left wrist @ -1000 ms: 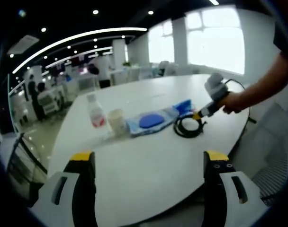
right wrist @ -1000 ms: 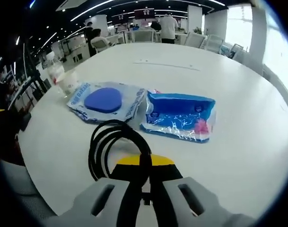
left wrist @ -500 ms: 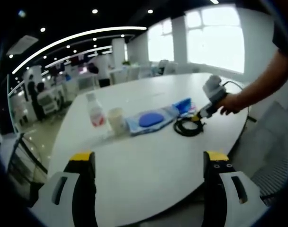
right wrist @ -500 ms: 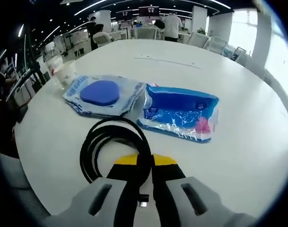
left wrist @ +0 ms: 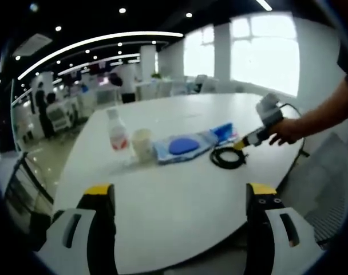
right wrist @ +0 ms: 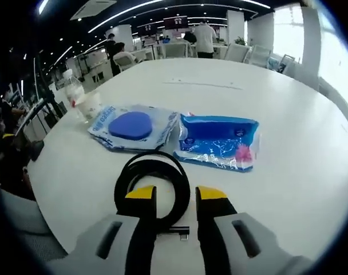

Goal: Arrange the tabletop items into an orderly group along one side of the table until the central work area is clear of visible clutter.

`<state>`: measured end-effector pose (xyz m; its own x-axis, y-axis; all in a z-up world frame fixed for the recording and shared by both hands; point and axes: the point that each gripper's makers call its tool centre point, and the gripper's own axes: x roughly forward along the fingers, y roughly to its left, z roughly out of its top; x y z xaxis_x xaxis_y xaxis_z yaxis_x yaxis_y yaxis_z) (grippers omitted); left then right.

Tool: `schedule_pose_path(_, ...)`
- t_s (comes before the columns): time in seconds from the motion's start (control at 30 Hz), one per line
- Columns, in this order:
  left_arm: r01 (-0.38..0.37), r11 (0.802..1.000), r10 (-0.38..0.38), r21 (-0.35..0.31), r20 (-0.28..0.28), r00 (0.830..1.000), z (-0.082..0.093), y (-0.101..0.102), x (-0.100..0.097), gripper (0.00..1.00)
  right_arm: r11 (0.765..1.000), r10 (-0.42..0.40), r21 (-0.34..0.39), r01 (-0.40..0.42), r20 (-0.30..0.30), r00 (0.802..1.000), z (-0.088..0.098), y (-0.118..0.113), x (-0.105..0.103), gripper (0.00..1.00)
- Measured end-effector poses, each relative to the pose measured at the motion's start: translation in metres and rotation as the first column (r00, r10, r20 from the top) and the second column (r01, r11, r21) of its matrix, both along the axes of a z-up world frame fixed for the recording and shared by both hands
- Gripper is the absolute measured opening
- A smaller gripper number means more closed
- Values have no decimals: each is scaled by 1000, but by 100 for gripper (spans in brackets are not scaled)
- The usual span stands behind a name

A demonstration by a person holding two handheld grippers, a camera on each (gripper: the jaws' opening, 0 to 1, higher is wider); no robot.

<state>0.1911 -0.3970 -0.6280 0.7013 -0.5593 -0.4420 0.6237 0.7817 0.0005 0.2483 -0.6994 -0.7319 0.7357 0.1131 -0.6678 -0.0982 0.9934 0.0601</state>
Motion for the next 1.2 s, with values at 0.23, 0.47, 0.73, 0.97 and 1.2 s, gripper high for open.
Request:
schedule_pose_path(0.23, -19, 1000, 18, -17, -19, 1000, -2, 4, 2, 93, 999, 40, 14, -41, 51, 998, 19, 9, -14, 41)
schedule_pose_path(0.47, -2, 1000, 2, -3, -30, 1000, -4, 3, 1, 95, 996, 83, 5, -84, 105, 991, 41, 18, -25, 52)
schedule_pose_path(0.73, 13, 1000, -13, 13, -25, 1000, -3, 3, 5, 97, 984, 175, -58, -168, 152, 973, 52, 23, -35, 68)
schedule_pose_path(0.97, 12, 1000, -12, 13, -15, 1000, 1, 5, 10, 97, 984, 180, -29, -178, 172, 968, 64, 20, -43, 78)
schedule_pose_path(1.2, 27, 999, -27, 16, -4, 1000, 8, 6, 14, 99, 976, 218, -50, -213, 199, 955, 80, 22, -55, 86)
